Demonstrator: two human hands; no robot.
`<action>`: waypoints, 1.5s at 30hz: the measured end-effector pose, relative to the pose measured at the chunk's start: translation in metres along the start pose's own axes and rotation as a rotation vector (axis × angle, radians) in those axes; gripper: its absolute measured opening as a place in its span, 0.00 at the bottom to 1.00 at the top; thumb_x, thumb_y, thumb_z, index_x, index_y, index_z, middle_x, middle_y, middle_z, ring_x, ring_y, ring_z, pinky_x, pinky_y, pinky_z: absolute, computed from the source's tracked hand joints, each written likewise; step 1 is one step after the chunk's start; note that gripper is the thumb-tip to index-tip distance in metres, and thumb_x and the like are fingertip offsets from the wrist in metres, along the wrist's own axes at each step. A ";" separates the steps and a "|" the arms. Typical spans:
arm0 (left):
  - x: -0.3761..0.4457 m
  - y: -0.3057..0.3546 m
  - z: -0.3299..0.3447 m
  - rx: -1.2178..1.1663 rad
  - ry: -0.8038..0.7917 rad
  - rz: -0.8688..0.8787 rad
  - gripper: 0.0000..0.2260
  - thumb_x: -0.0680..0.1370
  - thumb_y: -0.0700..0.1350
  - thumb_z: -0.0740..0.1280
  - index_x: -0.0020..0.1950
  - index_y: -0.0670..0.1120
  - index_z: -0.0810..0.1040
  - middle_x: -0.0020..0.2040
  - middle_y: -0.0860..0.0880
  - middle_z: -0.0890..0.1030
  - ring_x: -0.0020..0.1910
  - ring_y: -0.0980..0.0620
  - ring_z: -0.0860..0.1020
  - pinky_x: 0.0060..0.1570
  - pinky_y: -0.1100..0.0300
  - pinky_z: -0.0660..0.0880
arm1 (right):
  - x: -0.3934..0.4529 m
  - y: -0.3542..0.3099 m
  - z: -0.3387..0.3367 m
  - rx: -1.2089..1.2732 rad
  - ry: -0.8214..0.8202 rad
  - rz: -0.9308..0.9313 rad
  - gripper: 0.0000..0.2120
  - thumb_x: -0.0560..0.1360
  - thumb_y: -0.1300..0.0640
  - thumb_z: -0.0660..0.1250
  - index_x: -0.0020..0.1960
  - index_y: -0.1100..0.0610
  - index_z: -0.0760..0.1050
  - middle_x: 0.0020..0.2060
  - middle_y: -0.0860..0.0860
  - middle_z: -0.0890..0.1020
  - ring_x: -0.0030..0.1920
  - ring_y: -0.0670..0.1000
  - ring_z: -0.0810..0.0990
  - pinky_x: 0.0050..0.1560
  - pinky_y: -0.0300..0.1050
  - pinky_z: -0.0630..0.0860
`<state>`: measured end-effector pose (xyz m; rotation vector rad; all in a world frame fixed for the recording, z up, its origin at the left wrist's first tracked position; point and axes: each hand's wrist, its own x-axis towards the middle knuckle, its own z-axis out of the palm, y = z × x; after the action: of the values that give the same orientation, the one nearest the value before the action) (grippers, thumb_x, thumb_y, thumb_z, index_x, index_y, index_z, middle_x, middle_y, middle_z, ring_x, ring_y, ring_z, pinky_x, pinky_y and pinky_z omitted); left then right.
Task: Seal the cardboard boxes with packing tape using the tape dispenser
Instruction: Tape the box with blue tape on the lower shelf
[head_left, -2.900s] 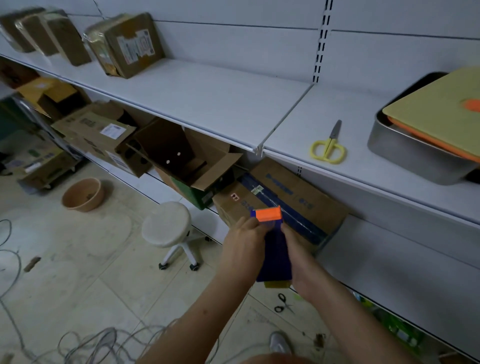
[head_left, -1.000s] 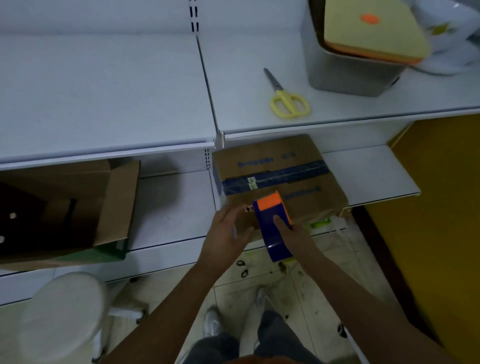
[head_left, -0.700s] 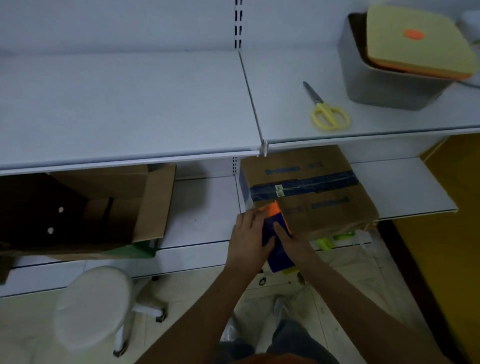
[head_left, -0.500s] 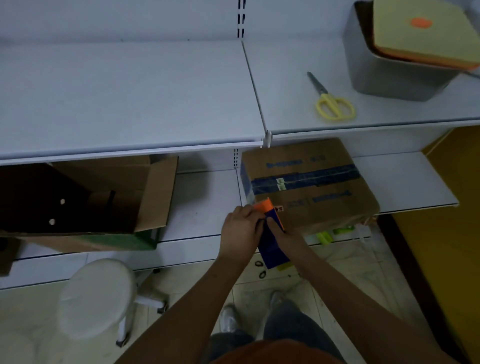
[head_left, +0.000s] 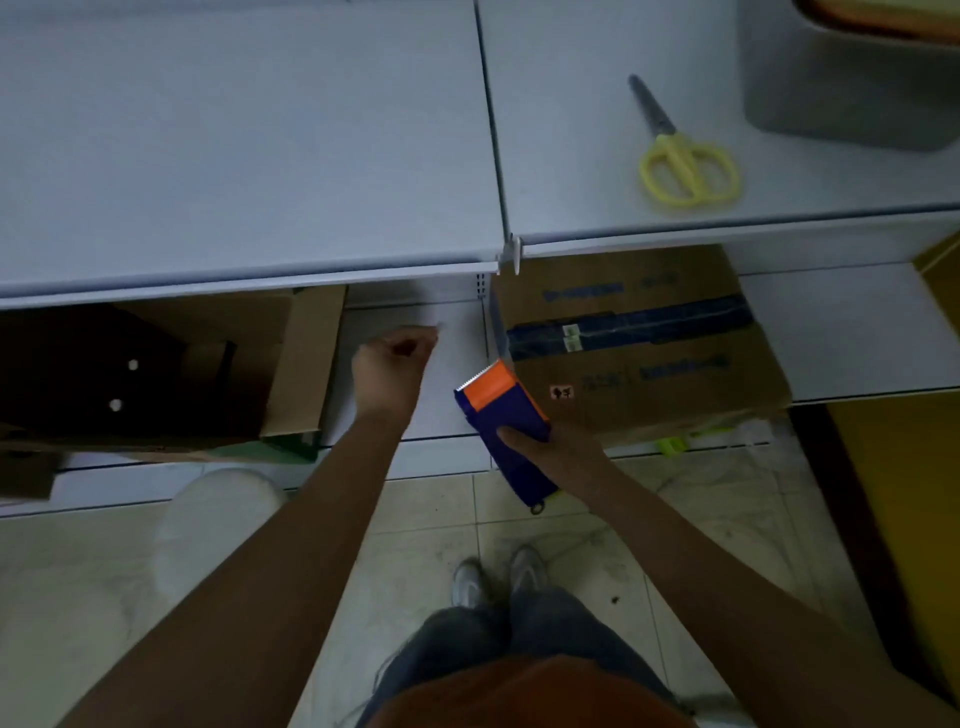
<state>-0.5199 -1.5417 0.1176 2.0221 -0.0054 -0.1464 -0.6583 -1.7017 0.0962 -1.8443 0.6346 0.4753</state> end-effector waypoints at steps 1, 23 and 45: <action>0.005 -0.001 -0.001 0.004 0.026 -0.002 0.05 0.77 0.38 0.71 0.51 0.43 0.85 0.47 0.51 0.83 0.38 0.73 0.77 0.44 0.79 0.71 | 0.004 -0.003 0.005 0.050 -0.032 0.001 0.34 0.70 0.33 0.68 0.55 0.65 0.76 0.47 0.63 0.83 0.47 0.62 0.82 0.44 0.51 0.77; 0.037 -0.048 0.050 -0.101 -0.504 -0.165 0.09 0.75 0.39 0.73 0.54 0.39 0.85 0.48 0.45 0.86 0.39 0.63 0.82 0.44 0.69 0.79 | -0.009 0.039 -0.021 -0.102 0.124 0.154 0.17 0.77 0.46 0.68 0.41 0.59 0.74 0.33 0.60 0.78 0.33 0.58 0.79 0.34 0.48 0.73; 0.140 -0.003 0.132 -0.023 -0.686 -0.066 0.07 0.77 0.38 0.71 0.55 0.39 0.83 0.37 0.56 0.84 0.35 0.60 0.79 0.34 0.69 0.73 | -0.025 0.025 -0.045 -0.444 0.215 0.310 0.24 0.72 0.34 0.67 0.38 0.55 0.72 0.31 0.52 0.75 0.32 0.50 0.75 0.32 0.42 0.68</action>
<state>-0.3956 -1.6681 0.0436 1.8589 -0.3660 -0.8676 -0.6925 -1.7464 0.1080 -2.2463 1.0347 0.6666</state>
